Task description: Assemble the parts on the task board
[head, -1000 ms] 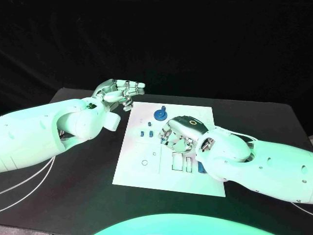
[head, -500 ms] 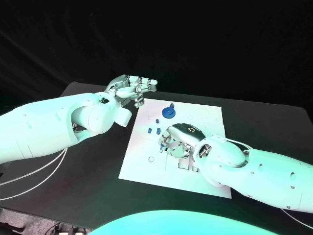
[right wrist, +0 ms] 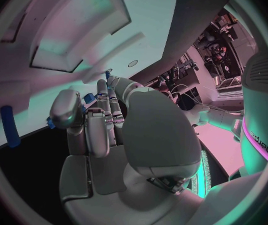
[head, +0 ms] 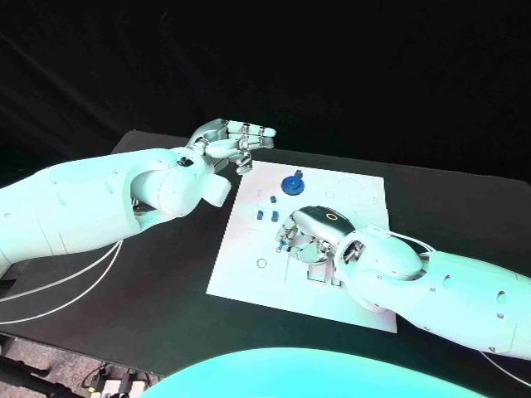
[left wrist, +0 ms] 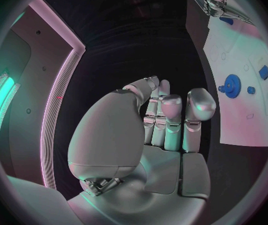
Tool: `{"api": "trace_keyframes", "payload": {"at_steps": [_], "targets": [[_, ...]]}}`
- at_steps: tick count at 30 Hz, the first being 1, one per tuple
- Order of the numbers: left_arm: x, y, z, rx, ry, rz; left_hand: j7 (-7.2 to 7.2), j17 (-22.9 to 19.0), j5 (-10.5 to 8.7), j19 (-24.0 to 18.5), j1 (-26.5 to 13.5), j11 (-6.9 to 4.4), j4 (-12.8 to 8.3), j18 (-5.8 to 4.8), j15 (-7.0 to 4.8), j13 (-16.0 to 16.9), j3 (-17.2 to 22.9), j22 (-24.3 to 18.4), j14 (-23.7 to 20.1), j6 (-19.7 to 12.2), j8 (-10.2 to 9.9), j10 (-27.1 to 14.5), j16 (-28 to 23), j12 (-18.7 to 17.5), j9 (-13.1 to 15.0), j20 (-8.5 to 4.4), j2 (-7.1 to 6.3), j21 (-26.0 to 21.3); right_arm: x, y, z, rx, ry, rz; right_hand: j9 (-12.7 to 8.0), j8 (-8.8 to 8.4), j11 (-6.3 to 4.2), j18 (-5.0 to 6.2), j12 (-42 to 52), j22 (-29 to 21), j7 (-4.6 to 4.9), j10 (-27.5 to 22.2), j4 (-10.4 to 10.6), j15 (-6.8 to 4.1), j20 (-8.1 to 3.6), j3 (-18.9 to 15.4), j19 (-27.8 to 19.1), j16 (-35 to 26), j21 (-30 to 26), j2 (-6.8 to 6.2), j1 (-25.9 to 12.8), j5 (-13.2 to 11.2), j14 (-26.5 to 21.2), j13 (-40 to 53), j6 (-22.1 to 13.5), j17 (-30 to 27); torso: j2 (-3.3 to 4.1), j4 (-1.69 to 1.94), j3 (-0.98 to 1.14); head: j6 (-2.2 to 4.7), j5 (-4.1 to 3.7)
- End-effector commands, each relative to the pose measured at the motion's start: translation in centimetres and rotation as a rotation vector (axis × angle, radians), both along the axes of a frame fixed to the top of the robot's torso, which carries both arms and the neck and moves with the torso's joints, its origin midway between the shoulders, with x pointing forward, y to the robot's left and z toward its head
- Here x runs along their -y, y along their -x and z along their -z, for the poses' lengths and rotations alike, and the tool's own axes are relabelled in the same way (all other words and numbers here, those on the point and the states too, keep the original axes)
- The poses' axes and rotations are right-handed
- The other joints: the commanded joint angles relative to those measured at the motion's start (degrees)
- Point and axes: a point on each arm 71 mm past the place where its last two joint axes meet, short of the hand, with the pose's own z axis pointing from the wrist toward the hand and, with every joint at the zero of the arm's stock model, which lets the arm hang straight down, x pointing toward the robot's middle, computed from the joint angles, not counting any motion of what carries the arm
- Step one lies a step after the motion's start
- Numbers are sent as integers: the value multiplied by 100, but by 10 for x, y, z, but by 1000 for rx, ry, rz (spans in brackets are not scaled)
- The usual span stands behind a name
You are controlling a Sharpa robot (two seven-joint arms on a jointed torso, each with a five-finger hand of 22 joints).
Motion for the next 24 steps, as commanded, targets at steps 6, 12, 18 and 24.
{"api": "trace_keyframes", "payload": {"at_steps": [6,12,18,24], "targets": [[1,-1,-1,6,0,17,-13,-15,17,13,31,-13,-26,101,26,8,-33,-2,-3,-17,18,-27,-3,40,-8,5,-1,15,-1,1,4,-18,41,-24,3,21,17,-98,-33,8,2,40,-41,-38,13,6,21,27,-12,4,-75,26,351,6,31,279,0,1,1,-11,32],[1,-1,-1,6,-1,17,-13,-15,17,13,31,-13,-26,101,26,8,-33,-2,-3,-17,18,-27,-3,40,-8,5,-1,15,-2,1,4,-17,41,-24,3,21,17,-99,-33,10,2,41,-41,-38,13,5,22,29,-8,4,-78,27,351,6,31,281,0,1,2,-11,39],[1,-1,0,4,-1,17,-13,-15,17,13,31,-13,-26,101,26,8,-33,-2,-3,-17,18,-27,-3,40,-8,5,-1,15,-3,0,5,-13,46,-20,4,21,18,-100,-33,13,2,42,-42,-38,13,4,24,31,-4,5,-80,29,352,6,32,284,2,2,1,-11,47],[1,-1,0,3,-2,18,-14,-18,16,13,37,-14,-31,102,26,10,-33,-3,-5,-17,20,-29,-4,43,-8,6,-1,14,-5,1,5,-18,54,-27,5,22,17,-103,-33,21,2,44,-44,-37,14,4,29,38,8,8,-84,32,354,6,35,293,-1,3,1,-28,72]]}}
